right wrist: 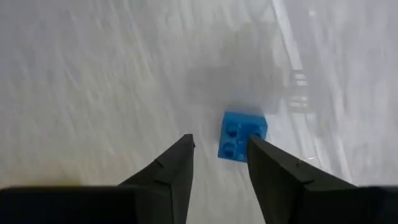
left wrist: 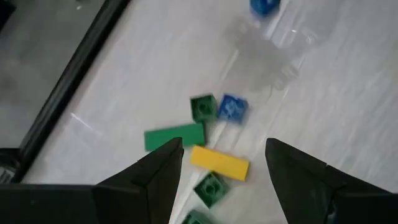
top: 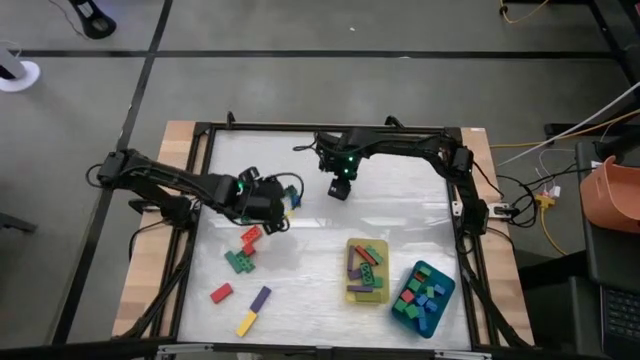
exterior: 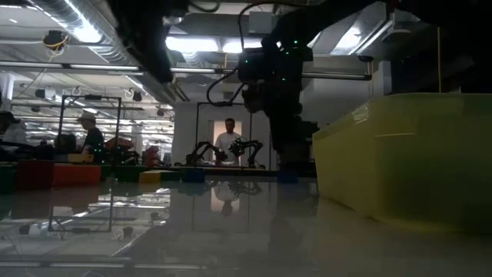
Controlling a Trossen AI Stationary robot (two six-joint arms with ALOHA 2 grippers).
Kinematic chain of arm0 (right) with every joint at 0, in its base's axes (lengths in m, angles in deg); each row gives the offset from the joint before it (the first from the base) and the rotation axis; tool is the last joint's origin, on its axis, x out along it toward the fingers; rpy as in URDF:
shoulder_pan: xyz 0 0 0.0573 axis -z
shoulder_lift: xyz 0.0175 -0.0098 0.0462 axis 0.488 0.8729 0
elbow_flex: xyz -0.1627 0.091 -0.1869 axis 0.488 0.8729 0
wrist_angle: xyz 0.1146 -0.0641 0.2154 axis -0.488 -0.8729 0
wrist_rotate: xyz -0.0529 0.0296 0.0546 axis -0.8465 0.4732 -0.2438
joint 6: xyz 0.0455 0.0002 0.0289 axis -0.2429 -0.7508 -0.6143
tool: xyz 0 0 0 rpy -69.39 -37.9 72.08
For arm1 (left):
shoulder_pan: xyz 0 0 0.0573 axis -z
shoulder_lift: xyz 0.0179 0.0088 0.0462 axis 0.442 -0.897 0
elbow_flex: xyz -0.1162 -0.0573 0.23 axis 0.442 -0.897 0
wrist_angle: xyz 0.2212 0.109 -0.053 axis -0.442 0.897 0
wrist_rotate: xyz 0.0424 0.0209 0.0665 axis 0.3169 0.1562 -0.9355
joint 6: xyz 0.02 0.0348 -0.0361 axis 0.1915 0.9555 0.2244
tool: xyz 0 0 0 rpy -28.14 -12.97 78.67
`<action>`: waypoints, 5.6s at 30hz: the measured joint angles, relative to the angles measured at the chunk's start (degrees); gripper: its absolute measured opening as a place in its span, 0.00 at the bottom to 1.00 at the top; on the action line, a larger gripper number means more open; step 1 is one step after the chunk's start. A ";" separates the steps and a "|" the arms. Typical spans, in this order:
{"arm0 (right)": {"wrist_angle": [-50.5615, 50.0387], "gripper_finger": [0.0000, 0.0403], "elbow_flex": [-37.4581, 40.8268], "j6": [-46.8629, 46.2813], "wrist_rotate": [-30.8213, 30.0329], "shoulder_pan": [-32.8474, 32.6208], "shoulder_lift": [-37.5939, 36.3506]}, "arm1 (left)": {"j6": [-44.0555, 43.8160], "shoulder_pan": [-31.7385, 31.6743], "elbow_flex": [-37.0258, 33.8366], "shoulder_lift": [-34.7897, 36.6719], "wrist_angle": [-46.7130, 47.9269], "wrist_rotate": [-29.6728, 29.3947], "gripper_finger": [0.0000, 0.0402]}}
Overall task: Sort blocks by size
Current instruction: Put the small blue game piece into the blue bin
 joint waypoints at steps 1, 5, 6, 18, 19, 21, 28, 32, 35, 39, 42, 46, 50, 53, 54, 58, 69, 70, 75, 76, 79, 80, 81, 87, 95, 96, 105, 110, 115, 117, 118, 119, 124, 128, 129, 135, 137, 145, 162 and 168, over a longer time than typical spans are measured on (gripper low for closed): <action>0.11 0.37 0.00 -0.16 -0.97 -0.14 0.05 | -0.31 0.54 -1.56 0.30 -1.09 -0.01 0.55; 0.03 0.37 0.34 -0.38 -5.82 -1.14 0.03 | -1.22 2.25 -6.31 0.37 -4.60 0.11 0.55; 0.22 0.37 0.76 -0.99 -7.21 -1.41 0.03 | -1.15 2.56 -7.47 0.37 -5.63 0.11 0.55; 0.93 0.37 1.99 -4.26 -10.93 -2.19 -0.06 | -0.23 3.79 -12.98 0.37 -9.81 0.11 0.55; 1.20 0.37 1.99 -4.26 -10.91 -2.19 -0.06 | 0.05 3.79 -12.98 0.37 -9.91 0.11 0.55; 1.42 0.37 1.97 -4.26 -10.89 -2.19 -0.06 | 0.93 3.79 -12.98 0.37 -10.05 0.09 0.55; 1.68 0.47 1.95 -4.34 -10.84 -2.19 -0.02 | 1.61 3.81 -12.98 0.37 -10.67 0.09 0.55; 1.08 0.55 1.90 -6.18 -10.82 -2.17 1.13 | 1.64 3.81 -12.98 0.37 -10.67 0.10 0.55; 1.13 0.60 1.90 -6.97 -10.80 -2.17 2.14 | 1.65 3.80 -12.98 0.37 -10.66 0.11 0.55; 1.44 0.63 1.90 -6.97 -10.82 -2.13 3.25 | 1.67 3.79 -12.98 0.37 -10.66 0.11 0.55; 1.46 0.63 1.90 -6.94 -10.82 -2.13 4.34 | 1.67 3.79 -12.98 0.37 -10.68 0.10 0.55; 0.84 0.62 1.90 -6.94 -10.12 -2.13 5.63 | 1.67 3.79 -12.98 0.37 -10.75 0.09 0.55; 0.05 0.54 1.80 -5.91 -9.83 -2.13 5.54 | 1.67 3.79 -12.98 0.37 -10.79 0.11 0.55; -2.88 0.41 1.16 -5.63 -9.84 -2.13 5.53 | 1.34 3.79 -12.98 0.37 -10.88 0.11 0.55; -3.11 0.36 1.05 -5.52 -9.83 -2.13 5.51 | 1.18 3.79 -12.98 0.37 -10.88 0.11 0.55; -5.69 0.28 1.01 -4.34 -9.84 -2.13 5.43 | -0.11 3.79 -12.98 0.37 -10.95 0.10 0.55; -7.43 0.47 1.06 -4.02 -9.82 -2.15 5.34 | -0.70 3.79 -12.98 0.37 -11.20 0.10 0.55; -7.25 0.51 1.10 -4.02 -9.82 -2.15 5.48 | -0.71 3.79 -12.98 0.37 -11.26 0.09 0.55; -7.76 0.65 1.16 -4.22 -9.82 -2.17 5.54 | -0.60 3.79 -12.98 0.37 -11.25 0.09 0.55; -8.18 0.67 1.16 -4.23 -9.82 -2.17 5.54 | -0.58 3.79 -12.98 0.37 -11.25 0.11 0.55; -9.01 0.71 1.16 -4.03 -9.82 -2.17 5.54 | -0.49 3.79 -12.98 0.37 -11.27 0.09 0.55; -8.79 0.72 1.16 -3.42 -9.82 -2.17 5.54 | -0.49 3.79 -12.98 0.37 -11.26 0.10 0.55; -8.58 0.72 1.16 -2.51 -9.82 -2.17 5.54 | -0.49 3.80 -12.98 0.37 -11.26 0.10 0.55; -6.60 0.73 1.14 0.82 -9.84 -2.18 5.54 | -0.57 3.79 -12.98 0.37 -11.27 0.10 0.55; -2.80 0.73 1.14 4.77 -10.49 -2.17 5.54 | -0.60 3.80 -12.98 0.37 -11.27 0.09 0.55; -2.85 0.73 1.14 4.77 -10.49 -2.17 5.54 | -0.56 3.79 -12.98 0.37 -11.27 0.09 0.55; -0.46 0.50 5.69 4.79 -10.97 -2.14 5.06 | -0.47 3.79 -12.98 0.37 -11.09 0.09 0.55; -0.71 0.34 4.98 5.69 -11.43 -2.46 5.16 | -0.07 3.80 -12.98 0.37 -11.11 0.10 0.55; -1.60 0.34 2.31 8.87 -11.22 -3.40 5.47 | -0.66 3.79 -12.98 0.37 -11.14 0.09 0.55; -3.44 0.36 0.75 9.05 -11.00 -3.95 5.47 | -0.69 3.80 -12.98 0.37 -11.22 0.10 0.55; -4.29 0.38 0.02 9.05 -11.05 -4.34 5.47 | -0.69 3.79 -12.98 0.37 -11.27 0.11 0.55; -5.43 0.40 -0.80 9.06 -11.18 -4.74 5.47 | -0.69 3.79 -12.98 0.37 -11.35 0.11 0.55; -16.11 0.42 -6.87 9.05 -11.37 -7.29 5.51 | 0.02 3.68 -12.98 0.37 -13.15 0.07 0.55; -26.89 0.37 -11.95 7.63 -11.05 -10.43 5.51 | 3.23 2.95 -12.98 0.37 -17.09 0.03 0.55; -28.66 0.36 -12.93 6.77 -10.45 -11.32 5.51 | 4.19 2.67 -12.98 0.37 -18.17 0.05 0.55; -28.07 0.40 -12.85 3.25 -0.30 -18.13 1.91 | 9.56 1.20 -12.98 0.36 -21.08 0.09 0.55; -28.35 0.41 -11.91 2.81 0.07 -21.15 0.33 | 9.87 0.94 -12.98 0.35 -20.96 0.09 0.55; -28.29 0.38 -0.42 -13.68 -9.29 -35.43 -11.61 | 9.38 0.93 -12.98 0.35 -21.31 0.11 0.55; -16.12 0.43 19.00 -46.73 -8.39 -66.56 -18.94 | 5.78 0.88 -12.98 0.35 -23.46 0.13 0.55; -13.77 0.43 21.06 -50.25 -9.92 -70.42 -18.94 | 1.03 -0.23 -12.98 0.35 -23.99 0.11 0.55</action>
